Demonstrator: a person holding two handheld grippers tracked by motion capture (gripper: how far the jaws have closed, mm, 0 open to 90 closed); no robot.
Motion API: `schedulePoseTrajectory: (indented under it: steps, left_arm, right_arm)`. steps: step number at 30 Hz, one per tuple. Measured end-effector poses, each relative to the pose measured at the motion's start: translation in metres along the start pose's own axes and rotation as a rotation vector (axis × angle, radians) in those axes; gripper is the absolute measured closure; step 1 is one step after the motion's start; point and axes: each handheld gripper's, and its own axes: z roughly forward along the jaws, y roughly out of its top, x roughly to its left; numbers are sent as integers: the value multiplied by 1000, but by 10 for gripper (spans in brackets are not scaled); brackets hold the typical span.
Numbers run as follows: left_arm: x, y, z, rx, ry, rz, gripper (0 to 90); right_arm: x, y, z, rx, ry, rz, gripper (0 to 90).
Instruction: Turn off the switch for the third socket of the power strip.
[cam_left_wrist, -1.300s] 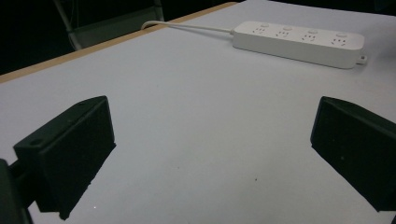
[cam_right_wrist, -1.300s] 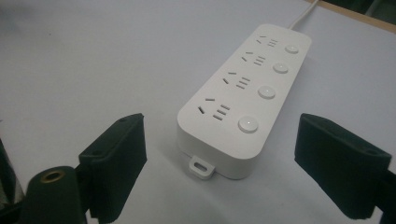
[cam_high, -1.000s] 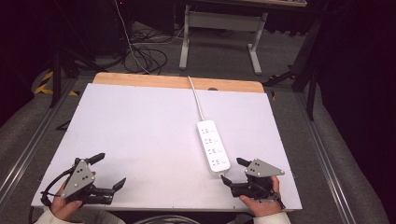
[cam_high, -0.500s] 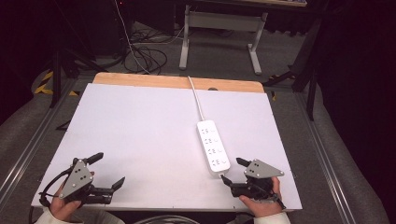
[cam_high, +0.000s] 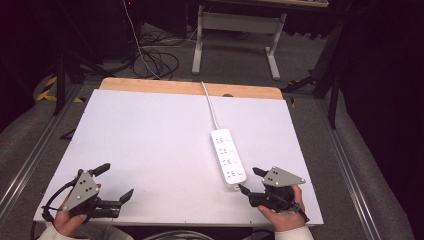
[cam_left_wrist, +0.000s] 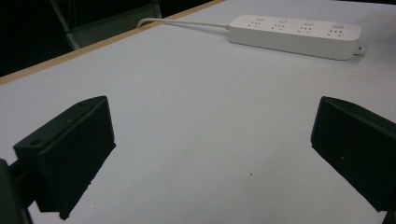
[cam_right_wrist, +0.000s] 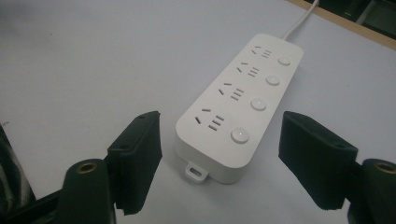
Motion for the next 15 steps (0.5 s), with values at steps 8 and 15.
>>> schedulePoseTrajectory:
  steps: [8,15]
  left_arm:
    - [0,0,0,2,5,4,1]
    - [0,0,0,2,4,5,1]
  right_arm:
    - [-6,19,2,19,32,-35,373]
    - [-9,30,4,26,40,-28,372]
